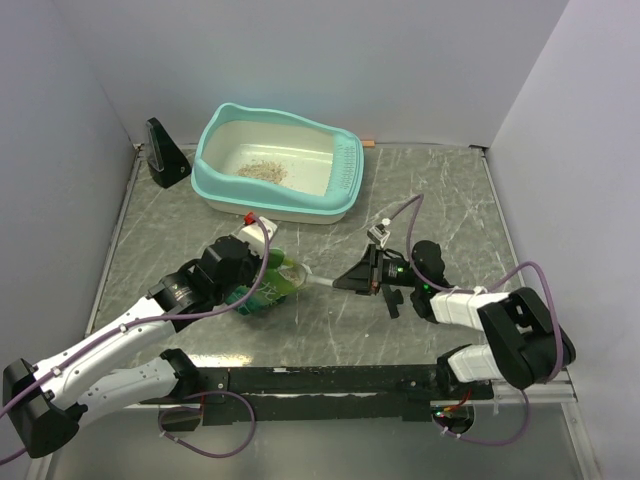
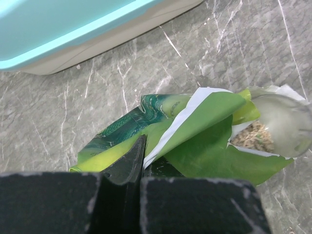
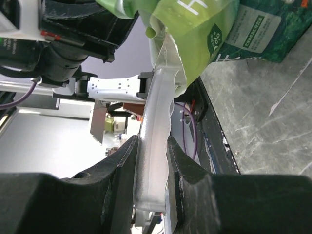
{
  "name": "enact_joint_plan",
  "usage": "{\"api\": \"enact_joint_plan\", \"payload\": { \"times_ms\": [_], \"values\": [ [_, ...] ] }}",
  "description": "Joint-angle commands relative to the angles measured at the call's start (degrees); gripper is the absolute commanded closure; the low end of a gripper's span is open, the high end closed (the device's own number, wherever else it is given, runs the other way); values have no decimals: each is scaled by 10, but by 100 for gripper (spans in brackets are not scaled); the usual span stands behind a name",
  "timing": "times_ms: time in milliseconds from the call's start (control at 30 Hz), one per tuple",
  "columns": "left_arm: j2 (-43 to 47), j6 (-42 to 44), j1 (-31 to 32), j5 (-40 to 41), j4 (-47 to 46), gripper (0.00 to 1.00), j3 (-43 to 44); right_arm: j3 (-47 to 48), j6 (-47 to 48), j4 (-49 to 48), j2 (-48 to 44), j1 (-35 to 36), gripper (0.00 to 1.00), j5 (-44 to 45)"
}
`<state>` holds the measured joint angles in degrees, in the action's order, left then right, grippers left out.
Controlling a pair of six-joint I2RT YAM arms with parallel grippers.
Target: Fill the litter box with clean litter
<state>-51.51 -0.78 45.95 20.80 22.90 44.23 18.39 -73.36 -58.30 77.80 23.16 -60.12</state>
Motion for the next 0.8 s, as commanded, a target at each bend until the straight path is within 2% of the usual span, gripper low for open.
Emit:
{"api": "enact_joint_plan", "payload": {
  "times_ms": [0,400,500,667,767],
  "values": [
    [5,-8,-5,-4,-20,99,-11,-16,28,1,-55,-24,100,-43],
    [4,-12,-6,4,-22,99,-12,-55,43,40,-124,-62,100,-66],
    [9,-13,-7,7,-25,99,-14,-61,66,84,-147,-66,100,-66],
    [20,-14,-10,12,-29,99,-18,-54,143,223,-190,-72,100,-53],
    [29,-15,-13,14,-35,99,-19,-54,165,261,-201,-73,100,-47]
  ]
}}
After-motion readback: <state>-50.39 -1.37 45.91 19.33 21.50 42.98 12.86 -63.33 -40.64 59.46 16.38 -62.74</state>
